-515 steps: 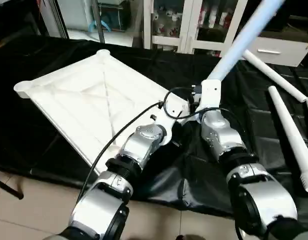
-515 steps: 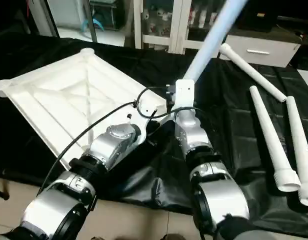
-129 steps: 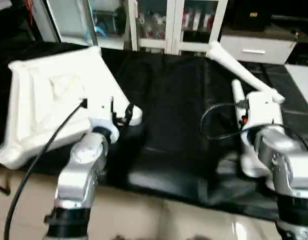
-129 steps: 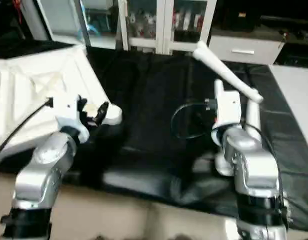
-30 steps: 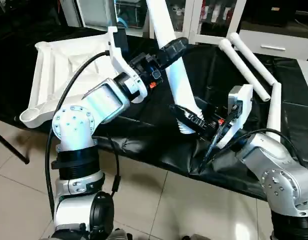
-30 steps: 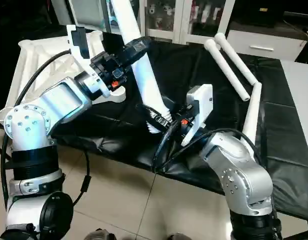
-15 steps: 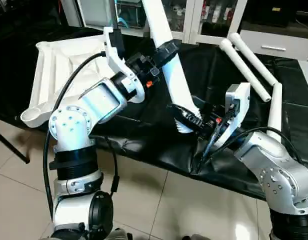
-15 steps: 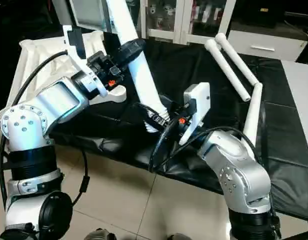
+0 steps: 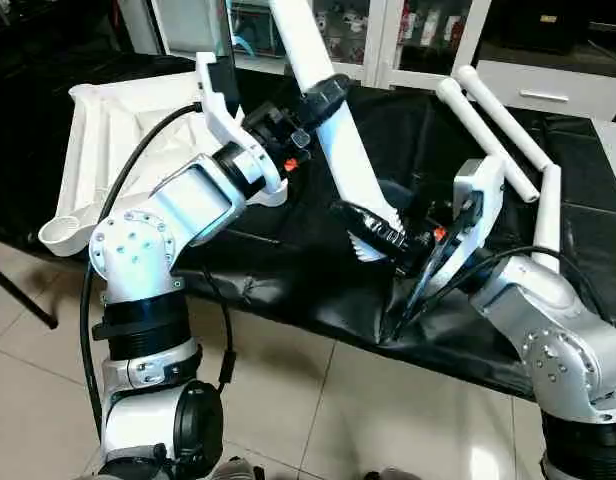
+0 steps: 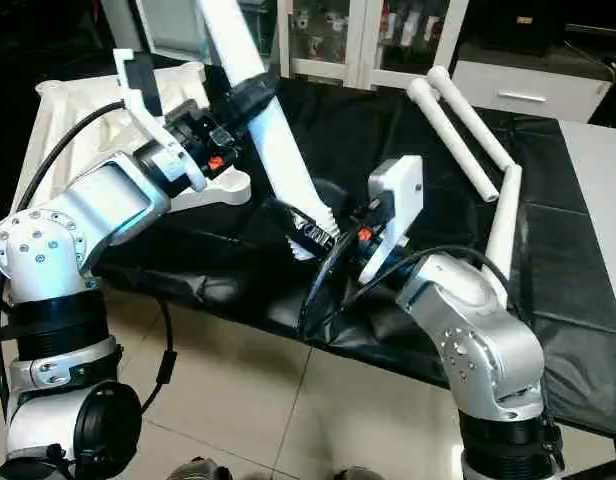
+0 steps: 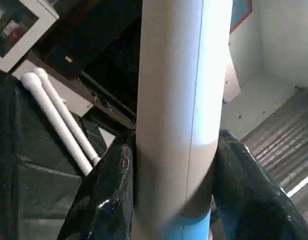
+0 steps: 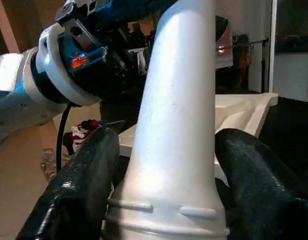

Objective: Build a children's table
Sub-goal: Pick table leg

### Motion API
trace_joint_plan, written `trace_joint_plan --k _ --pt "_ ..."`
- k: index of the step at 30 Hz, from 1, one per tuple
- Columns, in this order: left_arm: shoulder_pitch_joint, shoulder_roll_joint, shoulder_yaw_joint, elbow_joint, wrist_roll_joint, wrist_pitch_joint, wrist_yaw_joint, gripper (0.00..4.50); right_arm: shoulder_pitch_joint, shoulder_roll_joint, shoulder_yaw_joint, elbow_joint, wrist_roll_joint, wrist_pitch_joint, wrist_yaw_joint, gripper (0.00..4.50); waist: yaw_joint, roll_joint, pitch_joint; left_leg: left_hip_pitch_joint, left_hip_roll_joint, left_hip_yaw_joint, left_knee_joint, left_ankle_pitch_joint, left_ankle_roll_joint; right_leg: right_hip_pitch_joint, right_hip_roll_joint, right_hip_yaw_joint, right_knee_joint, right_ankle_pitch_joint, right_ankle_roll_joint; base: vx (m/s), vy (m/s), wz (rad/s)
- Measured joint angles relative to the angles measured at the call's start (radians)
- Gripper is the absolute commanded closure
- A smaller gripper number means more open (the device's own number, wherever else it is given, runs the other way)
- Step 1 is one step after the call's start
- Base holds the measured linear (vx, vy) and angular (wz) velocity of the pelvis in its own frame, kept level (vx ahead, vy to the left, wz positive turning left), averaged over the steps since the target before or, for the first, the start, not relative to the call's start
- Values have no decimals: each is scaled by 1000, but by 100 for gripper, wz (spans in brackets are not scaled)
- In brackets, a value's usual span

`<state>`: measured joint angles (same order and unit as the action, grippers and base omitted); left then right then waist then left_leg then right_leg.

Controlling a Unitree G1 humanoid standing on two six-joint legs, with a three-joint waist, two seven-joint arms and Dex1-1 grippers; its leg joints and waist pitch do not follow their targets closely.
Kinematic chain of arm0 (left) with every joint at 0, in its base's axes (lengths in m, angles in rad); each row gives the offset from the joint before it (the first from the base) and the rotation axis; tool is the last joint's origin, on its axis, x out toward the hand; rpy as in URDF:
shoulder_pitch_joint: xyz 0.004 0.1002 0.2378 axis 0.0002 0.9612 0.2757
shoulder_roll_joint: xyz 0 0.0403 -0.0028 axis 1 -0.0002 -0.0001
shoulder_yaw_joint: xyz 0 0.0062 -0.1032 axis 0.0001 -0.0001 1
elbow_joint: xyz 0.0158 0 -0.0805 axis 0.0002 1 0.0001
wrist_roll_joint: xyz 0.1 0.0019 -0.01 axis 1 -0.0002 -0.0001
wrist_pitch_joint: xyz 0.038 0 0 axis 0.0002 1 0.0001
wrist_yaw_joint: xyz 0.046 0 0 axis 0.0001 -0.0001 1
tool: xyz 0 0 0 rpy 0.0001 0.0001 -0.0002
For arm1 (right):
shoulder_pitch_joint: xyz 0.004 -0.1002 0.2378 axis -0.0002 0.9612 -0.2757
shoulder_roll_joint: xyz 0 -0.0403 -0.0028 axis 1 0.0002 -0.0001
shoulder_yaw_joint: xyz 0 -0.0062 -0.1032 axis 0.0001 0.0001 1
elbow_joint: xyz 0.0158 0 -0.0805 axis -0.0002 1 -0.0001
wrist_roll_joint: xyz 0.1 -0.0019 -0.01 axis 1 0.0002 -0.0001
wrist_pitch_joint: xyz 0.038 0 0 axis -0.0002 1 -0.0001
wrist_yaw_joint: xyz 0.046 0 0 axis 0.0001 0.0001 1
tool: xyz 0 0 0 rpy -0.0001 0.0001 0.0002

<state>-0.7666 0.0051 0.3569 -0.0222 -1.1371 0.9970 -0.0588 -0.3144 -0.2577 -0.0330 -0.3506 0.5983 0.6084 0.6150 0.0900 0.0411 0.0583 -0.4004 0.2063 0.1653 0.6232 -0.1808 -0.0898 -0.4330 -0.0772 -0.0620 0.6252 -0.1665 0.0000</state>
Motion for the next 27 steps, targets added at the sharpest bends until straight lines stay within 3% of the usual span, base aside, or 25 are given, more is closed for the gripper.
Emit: trace_joint_plan --k 6,12,15,23,27 --pt "-2 1 5 3 -8 -11 0 264 -25 12 -37 11 38 24 -37 51 0 0 0 -1 0 0 2 0 1 0 0 0 0 1 0 0 0 0" --pt "-27 9 18 17 -29 -20 -1 264 -170 48 -233 104 206 152 -230 47 3 2 -1 0 -1 0 2 2 1 1 0 0 0 4 1 0 0 0" --pt "-27 10 17 17 -39 -16 -2 264 -181 31 -260 137 284 215 -245 47 2 3 -1 -1 -1 0 2 3 1 1 0 0 0 4 1 0 0 0" --pt "-27 14 4 18 -47 -14 -4 264 -200 -1 -280 136 352 308 -267 47 1 3 -2 -1 0 0 2 3 0 1 0 0 0 4 1 0 0 0" --pt "-27 32 -6 18 -47 -7 -17 264 -202 -19 -296 137 431 356 -277 47 2 4 -2 -1 -1 0 2 3 0 1 0 0 0 4 2 0 0 0"
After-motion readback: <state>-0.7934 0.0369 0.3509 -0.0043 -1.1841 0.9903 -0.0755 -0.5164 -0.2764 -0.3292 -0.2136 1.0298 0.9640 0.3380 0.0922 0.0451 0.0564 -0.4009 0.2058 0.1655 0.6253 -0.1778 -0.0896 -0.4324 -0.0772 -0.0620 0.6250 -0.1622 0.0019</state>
